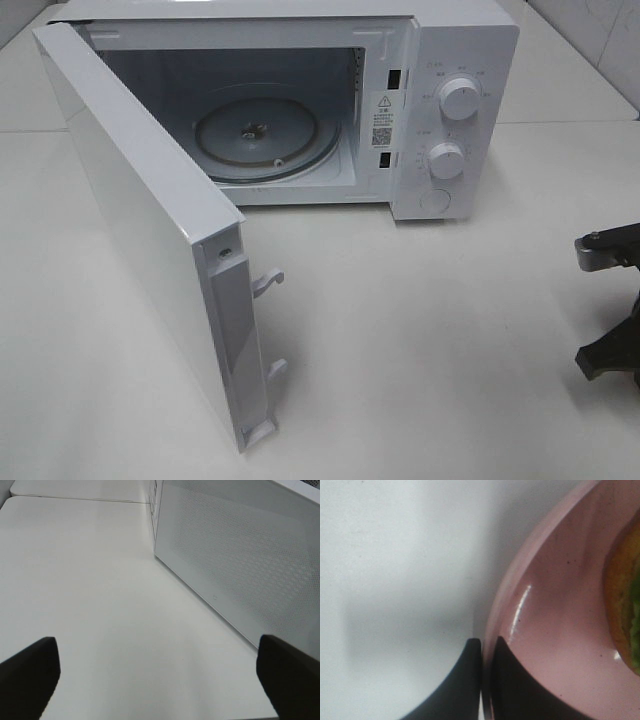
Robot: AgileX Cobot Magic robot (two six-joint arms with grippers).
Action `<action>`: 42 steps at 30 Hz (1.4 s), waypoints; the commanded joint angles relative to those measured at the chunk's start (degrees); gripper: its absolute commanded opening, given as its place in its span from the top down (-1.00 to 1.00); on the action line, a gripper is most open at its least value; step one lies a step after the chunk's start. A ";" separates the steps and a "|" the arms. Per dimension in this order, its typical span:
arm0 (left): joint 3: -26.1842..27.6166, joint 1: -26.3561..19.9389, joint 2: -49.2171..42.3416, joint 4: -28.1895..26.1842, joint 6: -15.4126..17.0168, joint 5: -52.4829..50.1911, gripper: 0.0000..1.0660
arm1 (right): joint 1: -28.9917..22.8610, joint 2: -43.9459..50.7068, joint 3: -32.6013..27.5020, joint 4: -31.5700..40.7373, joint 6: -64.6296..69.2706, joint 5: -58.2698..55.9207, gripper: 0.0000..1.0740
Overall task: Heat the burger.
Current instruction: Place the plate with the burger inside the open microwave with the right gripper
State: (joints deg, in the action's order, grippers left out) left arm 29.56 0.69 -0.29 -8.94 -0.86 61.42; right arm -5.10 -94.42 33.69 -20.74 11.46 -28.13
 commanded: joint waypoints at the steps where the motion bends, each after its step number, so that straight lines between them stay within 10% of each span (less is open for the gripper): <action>1: -0.06 -0.11 -0.86 0.11 0.11 -0.29 -0.88 | 0.29 -0.06 0.23 -0.11 1.38 -1.72 1.00; 42: -0.06 -0.11 -0.86 0.11 0.11 -0.29 -0.88 | -8.42 10.77 3.72 -11.06 7.79 -15.07 1.00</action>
State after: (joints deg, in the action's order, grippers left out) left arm 29.56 0.69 -0.29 -8.94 -0.86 61.42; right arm -13.35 -84.45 36.96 -29.28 18.85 -42.00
